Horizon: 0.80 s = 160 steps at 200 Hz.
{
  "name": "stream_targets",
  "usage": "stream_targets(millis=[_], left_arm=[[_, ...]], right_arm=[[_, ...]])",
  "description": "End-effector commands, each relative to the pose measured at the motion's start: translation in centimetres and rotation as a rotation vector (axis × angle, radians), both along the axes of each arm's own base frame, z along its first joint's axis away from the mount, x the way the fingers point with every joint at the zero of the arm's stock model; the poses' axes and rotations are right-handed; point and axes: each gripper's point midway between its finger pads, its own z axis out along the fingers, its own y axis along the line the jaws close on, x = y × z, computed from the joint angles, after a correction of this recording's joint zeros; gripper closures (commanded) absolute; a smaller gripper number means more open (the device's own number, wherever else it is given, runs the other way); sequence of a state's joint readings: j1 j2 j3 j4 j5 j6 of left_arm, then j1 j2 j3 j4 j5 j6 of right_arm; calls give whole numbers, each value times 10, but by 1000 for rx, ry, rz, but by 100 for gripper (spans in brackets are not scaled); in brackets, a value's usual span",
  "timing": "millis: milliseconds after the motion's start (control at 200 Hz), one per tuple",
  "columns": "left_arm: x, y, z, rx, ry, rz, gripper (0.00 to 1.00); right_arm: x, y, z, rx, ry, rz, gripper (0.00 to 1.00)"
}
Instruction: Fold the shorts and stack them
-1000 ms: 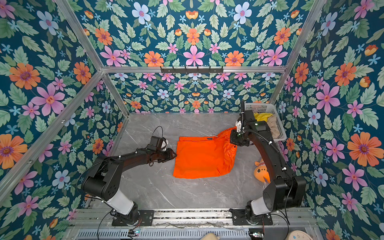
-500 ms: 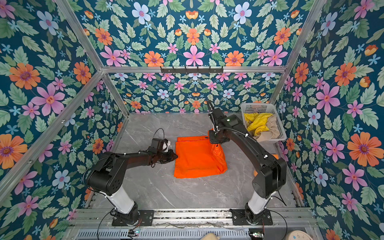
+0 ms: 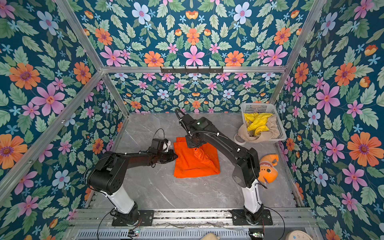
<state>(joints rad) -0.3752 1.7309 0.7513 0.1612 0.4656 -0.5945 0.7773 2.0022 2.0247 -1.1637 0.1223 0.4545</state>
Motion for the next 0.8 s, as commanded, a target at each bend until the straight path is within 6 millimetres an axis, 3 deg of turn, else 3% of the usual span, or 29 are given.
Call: stream_targets(millis=[0,125,250,335,430,585,710,795], left_arm=[[-14,12,-19,74,72,11,88],[-13,13,-17,82,72,11,88],[-15,18,-14,107,67,13,88],[-18,20,-11,127,67,7,87],[-21,26,-4,151,68,8,79],[-19,35,34,183,4,34,65],[-13,34,71,158,-78,46,64],[-10,24,84,105,-104,25,68]], right_arm=[[-4,9,-6,-1,26,-31,91],[-7,31,-16,16,39,-9,91],[-8,39,-28,4,59,-3,91],[-6,35,-33,-23,53,-20,91],[-3,28,-30,-31,38,-34,91],[-2,21,-17,6,7,-51,91],[-1,18,-11,34,-6,-59,91],[0,17,-6,43,-17,-60,91]])
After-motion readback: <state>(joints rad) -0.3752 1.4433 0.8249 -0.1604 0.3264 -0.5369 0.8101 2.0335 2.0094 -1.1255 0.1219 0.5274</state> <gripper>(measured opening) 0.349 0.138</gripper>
